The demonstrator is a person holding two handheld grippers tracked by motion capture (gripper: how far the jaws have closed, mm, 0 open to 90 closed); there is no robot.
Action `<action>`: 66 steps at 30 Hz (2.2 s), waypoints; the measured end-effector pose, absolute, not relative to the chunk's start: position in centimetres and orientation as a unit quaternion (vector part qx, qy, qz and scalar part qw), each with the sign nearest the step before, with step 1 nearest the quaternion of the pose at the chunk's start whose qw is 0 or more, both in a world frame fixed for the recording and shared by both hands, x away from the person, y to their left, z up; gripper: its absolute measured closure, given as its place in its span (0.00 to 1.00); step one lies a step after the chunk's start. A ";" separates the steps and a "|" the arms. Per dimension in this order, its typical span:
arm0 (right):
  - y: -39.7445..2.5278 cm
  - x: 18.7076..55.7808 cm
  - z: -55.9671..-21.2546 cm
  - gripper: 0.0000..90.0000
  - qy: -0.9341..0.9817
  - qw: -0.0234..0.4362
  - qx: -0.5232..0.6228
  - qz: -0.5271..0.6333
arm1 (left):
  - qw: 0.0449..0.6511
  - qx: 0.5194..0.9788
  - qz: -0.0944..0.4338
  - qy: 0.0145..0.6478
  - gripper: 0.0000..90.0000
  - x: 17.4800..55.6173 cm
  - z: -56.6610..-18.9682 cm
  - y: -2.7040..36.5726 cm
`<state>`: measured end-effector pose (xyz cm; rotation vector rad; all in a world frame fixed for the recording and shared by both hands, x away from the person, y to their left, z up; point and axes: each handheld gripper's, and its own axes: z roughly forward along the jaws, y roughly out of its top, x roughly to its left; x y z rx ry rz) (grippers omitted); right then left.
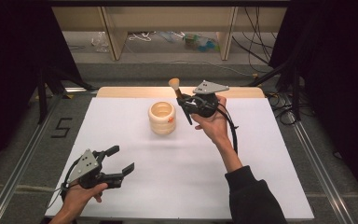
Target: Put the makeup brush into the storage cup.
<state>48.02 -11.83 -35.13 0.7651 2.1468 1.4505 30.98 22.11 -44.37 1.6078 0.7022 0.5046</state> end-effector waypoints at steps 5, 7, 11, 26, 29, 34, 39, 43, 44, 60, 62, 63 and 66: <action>-11.7 48.4 -35.4 0.82 0.771 0.218 0.282 0.528 | 0.612 0.698 0.234 0.288 0.18 31.2 -44.3 22.2; -11.6 48.6 -35.5 0.82 0.768 0.219 0.283 0.531 | 0.611 0.698 0.232 0.295 0.18 31.2 -44.3 22.2; -11.3 49.1 -35.7 0.82 0.762 0.219 0.287 0.537 | 0.608 0.697 0.229 0.303 0.18 31.0 -44.3 22.2; -10.3 50.4 -35.5 0.82 0.751 0.229 0.298 0.544 | 0.615 0.696 0.228 0.293 0.18 31.1 -44.3 22.2; -10.2 50.5 -35.7 0.82 0.748 0.230 0.300 0.546 | 0.612 0.698 0.230 0.294 0.18 31.1 -44.3 22.2; -10.0 50.6 -35.7 0.82 0.746 0.232 0.298 0.549 | 0.616 0.696 0.232 0.287 0.18 31.3 -44.3 22.2; -9.8 50.7 -35.8 0.82 0.741 0.233 0.302 0.553 | 0.616 0.695 0.228 0.292 0.18 31.2 -44.3 22.2; -9.6 50.6 -35.6 0.82 0.744 0.233 0.298 0.551 | 0.612 0.697 0.246 0.281 0.18 31.4 -44.2 22.3; -9.5 50.7 -35.5 0.82 0.744 0.236 0.296 0.551 | 0.608 0.699 0.240 0.291 0.18 31.2 -44.2 22.3; -8.4 51.4 -35.2 0.82 0.741 0.228 0.303 0.555 | 0.571 0.725 0.314 0.223 0.18 32.3 -43.7 23.4; -8.3 51.5 -35.1 0.82 0.739 0.231 0.301 0.557 | 0.573 0.726 0.308 0.224 0.18 32.3 -43.7 23.3; -8.3 51.6 -34.9 0.82 0.742 0.233 0.298 0.554 | 0.574 0.726 0.307 0.223 0.18 32.3 -43.7 23.3; -7.8 51.6 -34.3 0.82 0.741 0.234 0.291 0.558 | 0.565 0.731 0.322 0.207 0.18 32.5 -43.5 23.6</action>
